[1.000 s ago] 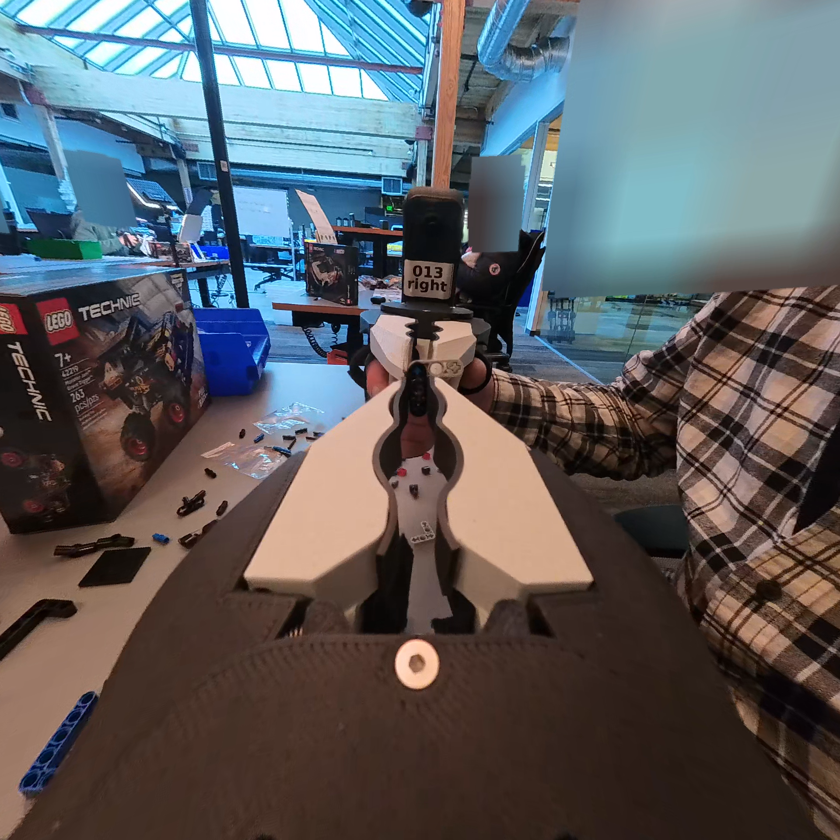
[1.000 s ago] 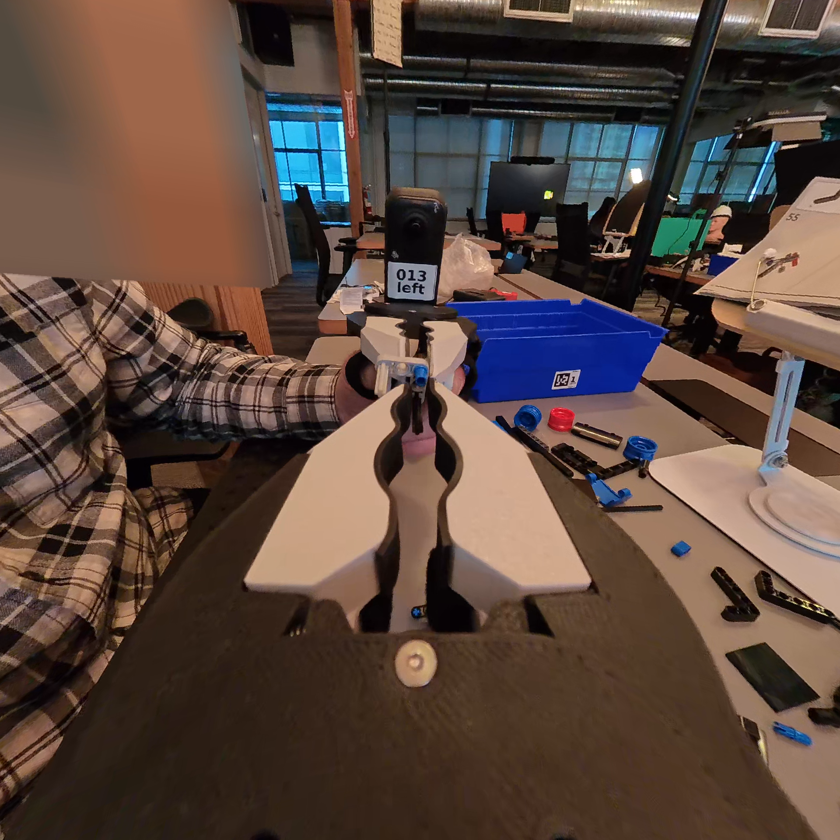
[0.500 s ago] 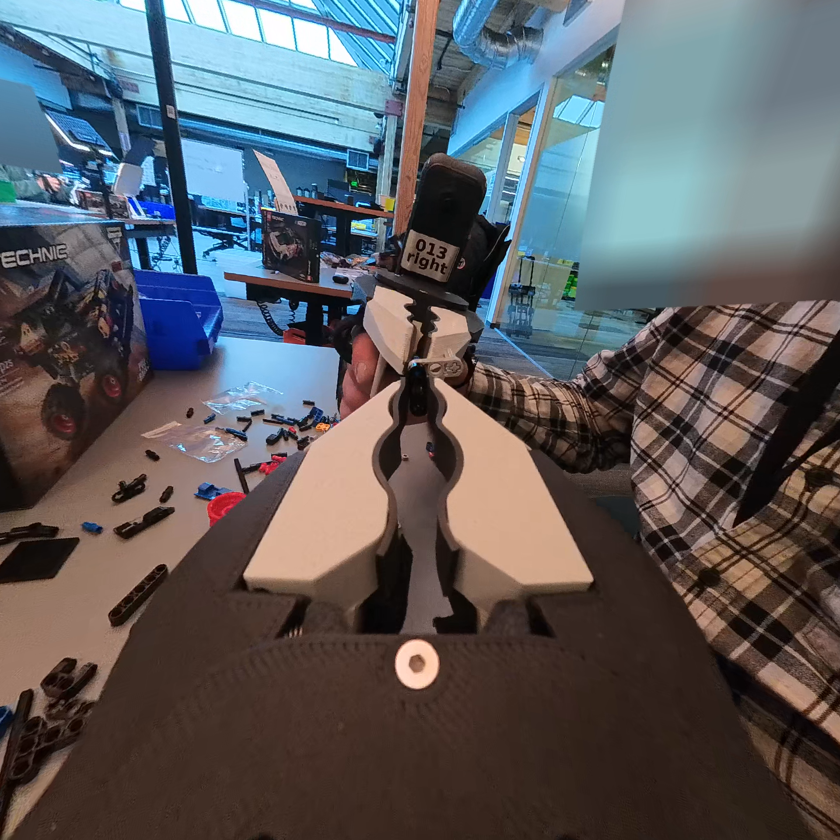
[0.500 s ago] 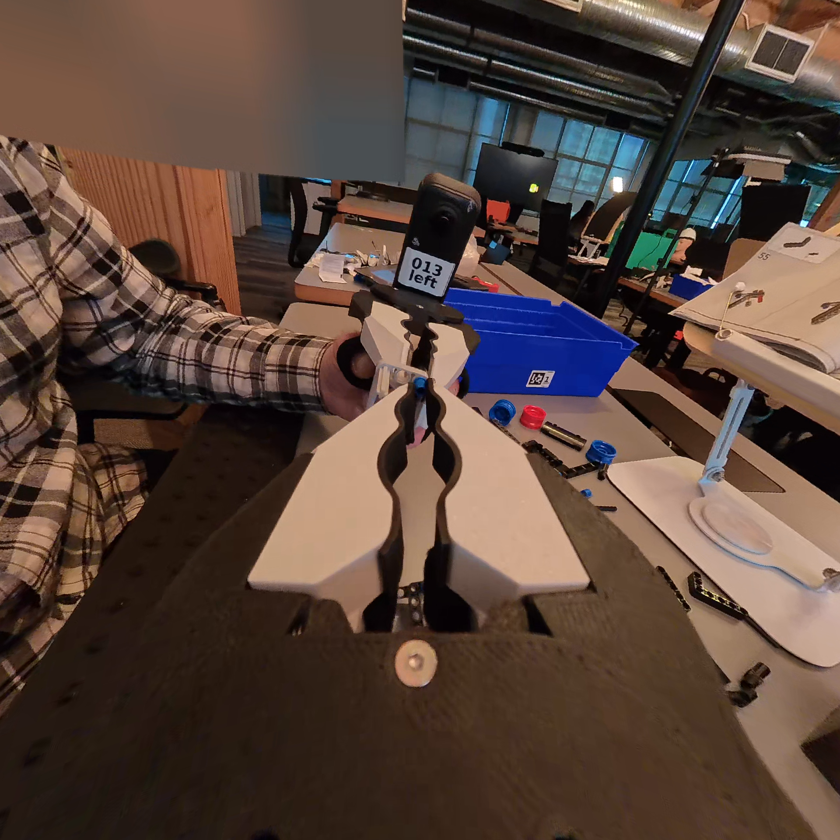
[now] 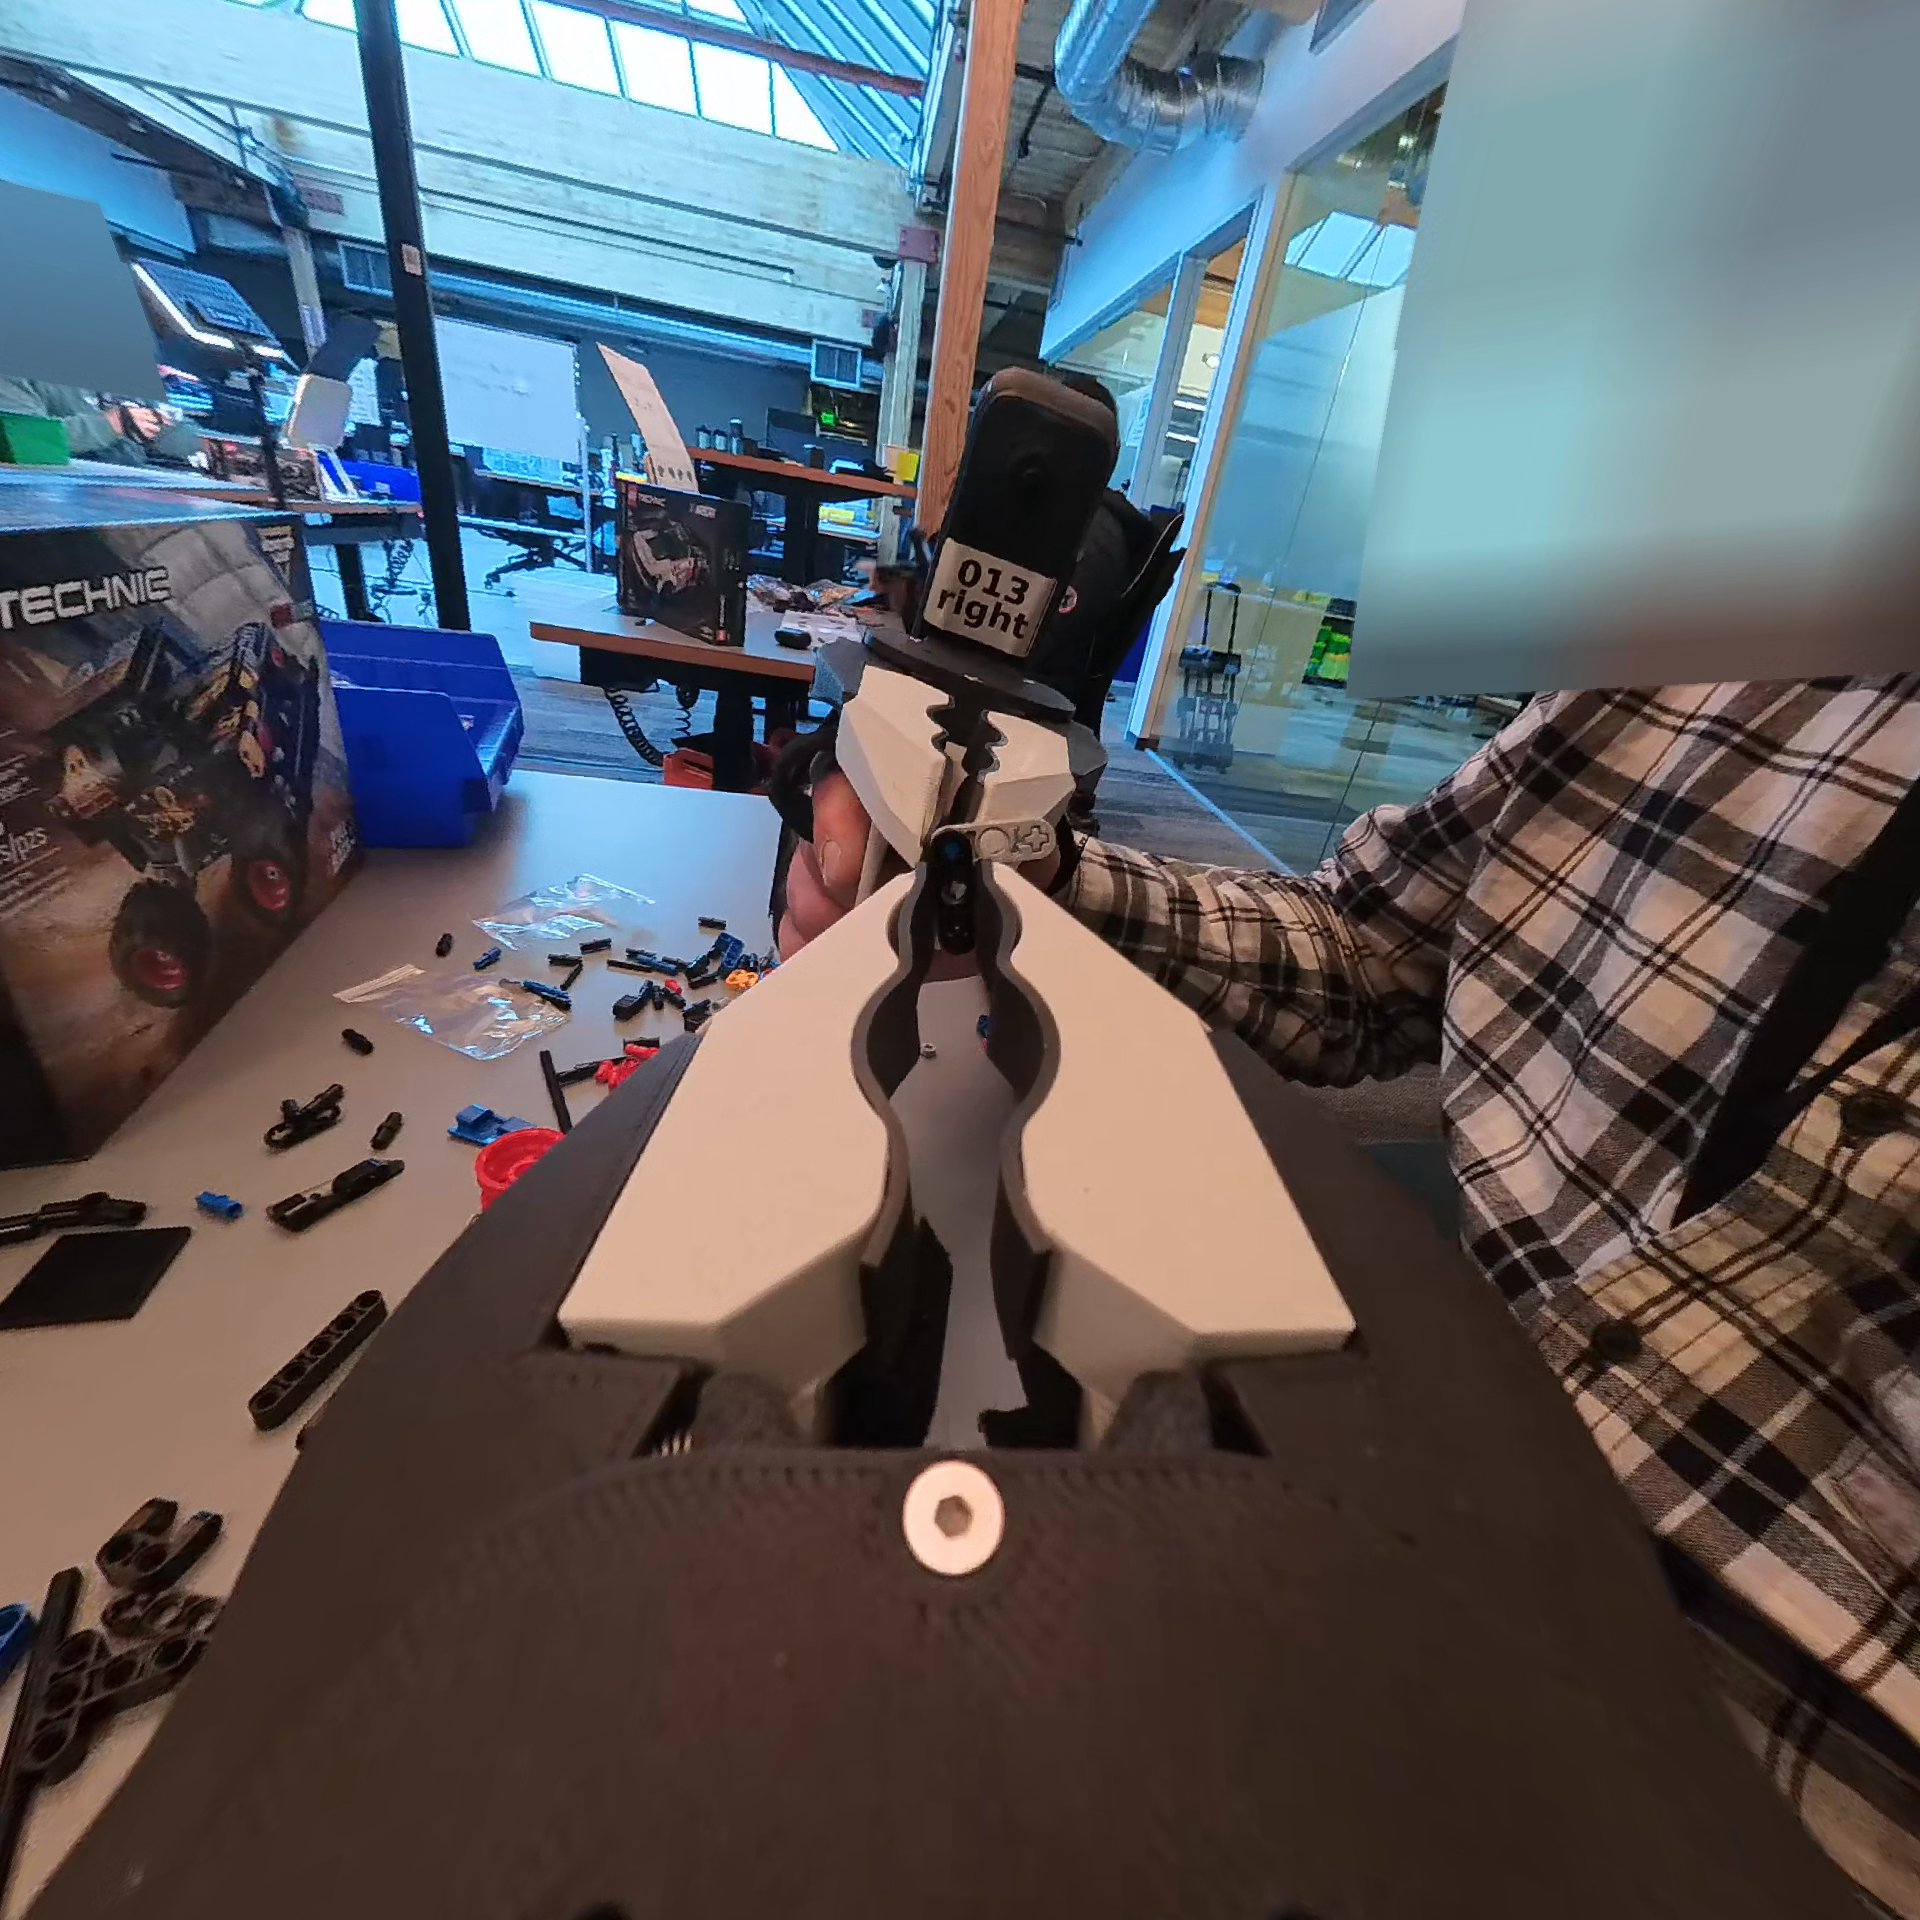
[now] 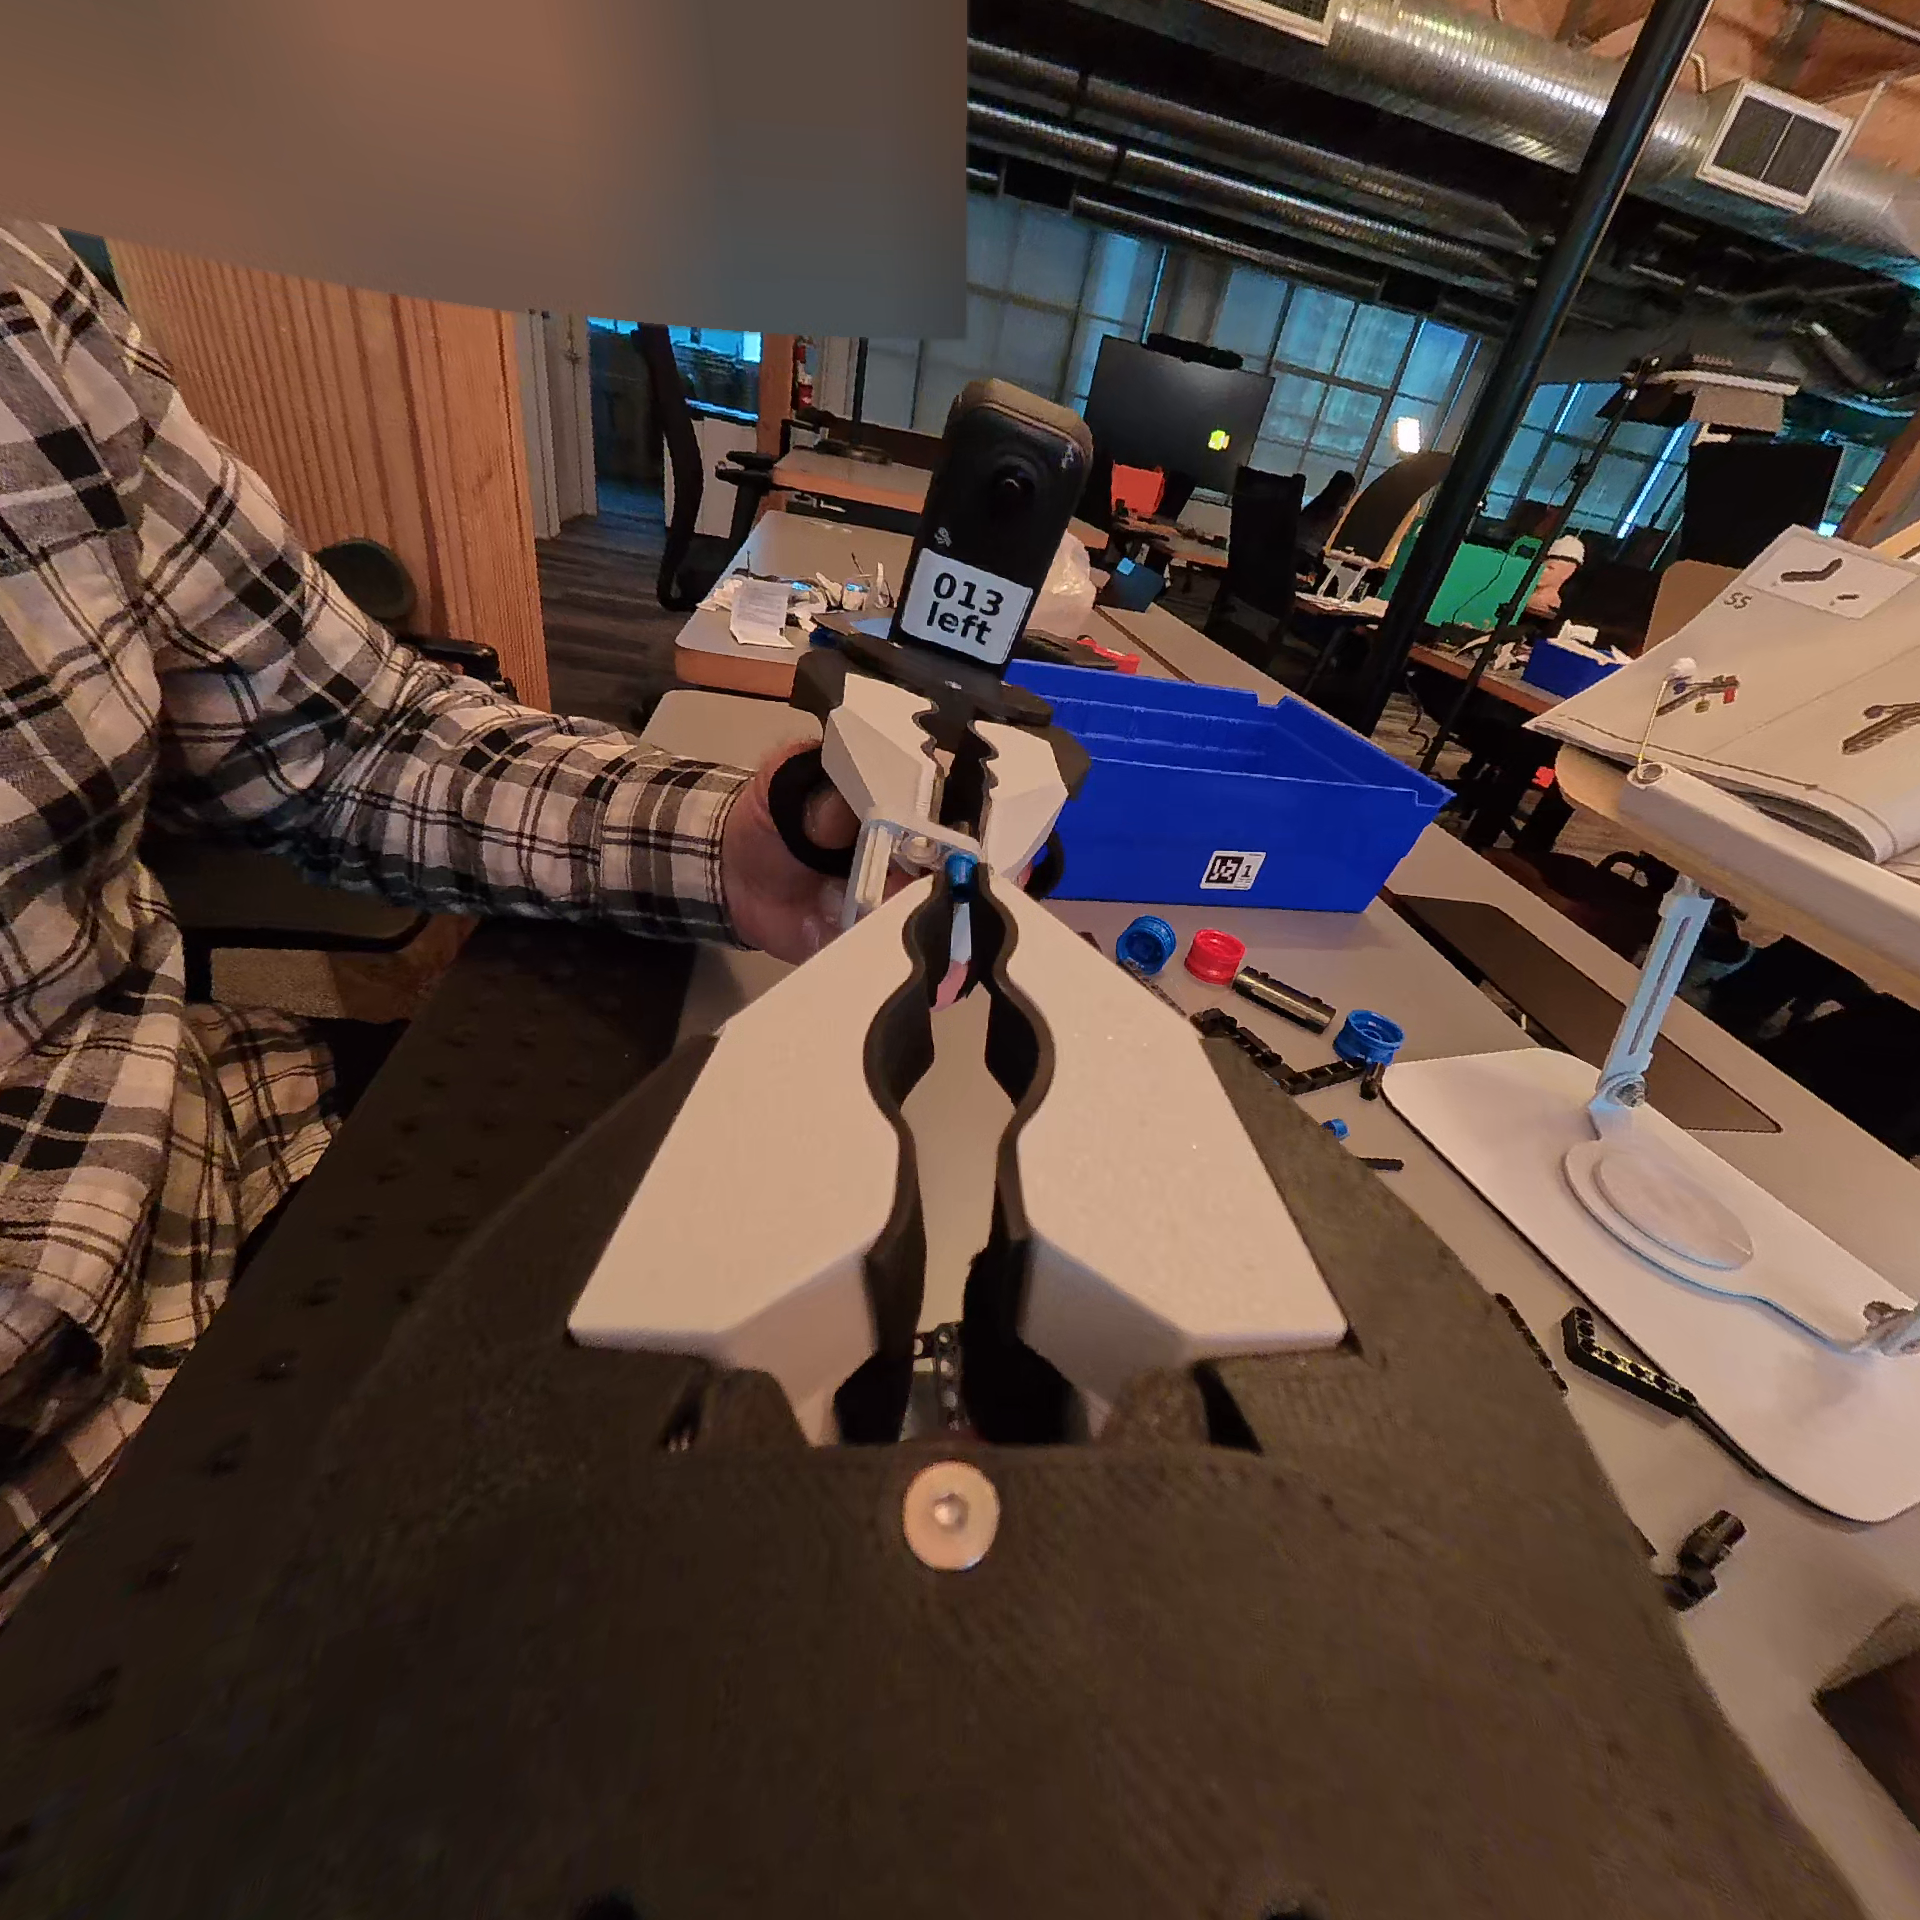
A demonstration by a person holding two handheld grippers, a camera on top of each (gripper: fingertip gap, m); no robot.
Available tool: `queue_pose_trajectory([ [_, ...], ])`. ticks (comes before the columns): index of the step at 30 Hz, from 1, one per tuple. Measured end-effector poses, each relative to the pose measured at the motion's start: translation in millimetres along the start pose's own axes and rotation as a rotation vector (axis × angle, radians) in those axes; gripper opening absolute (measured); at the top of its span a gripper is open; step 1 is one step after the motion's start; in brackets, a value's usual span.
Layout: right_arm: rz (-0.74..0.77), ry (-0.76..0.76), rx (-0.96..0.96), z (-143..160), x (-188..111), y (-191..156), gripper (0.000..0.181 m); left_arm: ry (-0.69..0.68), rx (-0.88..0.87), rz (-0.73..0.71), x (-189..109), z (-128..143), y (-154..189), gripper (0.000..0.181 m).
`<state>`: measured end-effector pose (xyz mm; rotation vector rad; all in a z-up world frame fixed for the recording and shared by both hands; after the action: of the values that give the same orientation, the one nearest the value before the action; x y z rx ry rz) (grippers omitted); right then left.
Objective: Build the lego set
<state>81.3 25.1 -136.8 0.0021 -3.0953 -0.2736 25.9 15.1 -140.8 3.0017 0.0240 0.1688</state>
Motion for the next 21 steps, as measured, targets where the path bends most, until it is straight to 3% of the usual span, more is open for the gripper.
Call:
queue_pose_trajectory([
  [21, -0.124, 0.001, -0.002, -5, -11, -16, 0.001, -0.057, 0.086, 0.014, 8, -3, 19, 0.005],
])
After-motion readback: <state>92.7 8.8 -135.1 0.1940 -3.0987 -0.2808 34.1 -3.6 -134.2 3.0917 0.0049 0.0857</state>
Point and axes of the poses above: each gripper's, where its closed fingertips meet, x out along the fingers, z out of its underside, y = z × x across the jaws, the point moved 3 cm from there along -x, back along the fingers, and after that the axes turned 10 degrees about z, right-handed, at the moved point
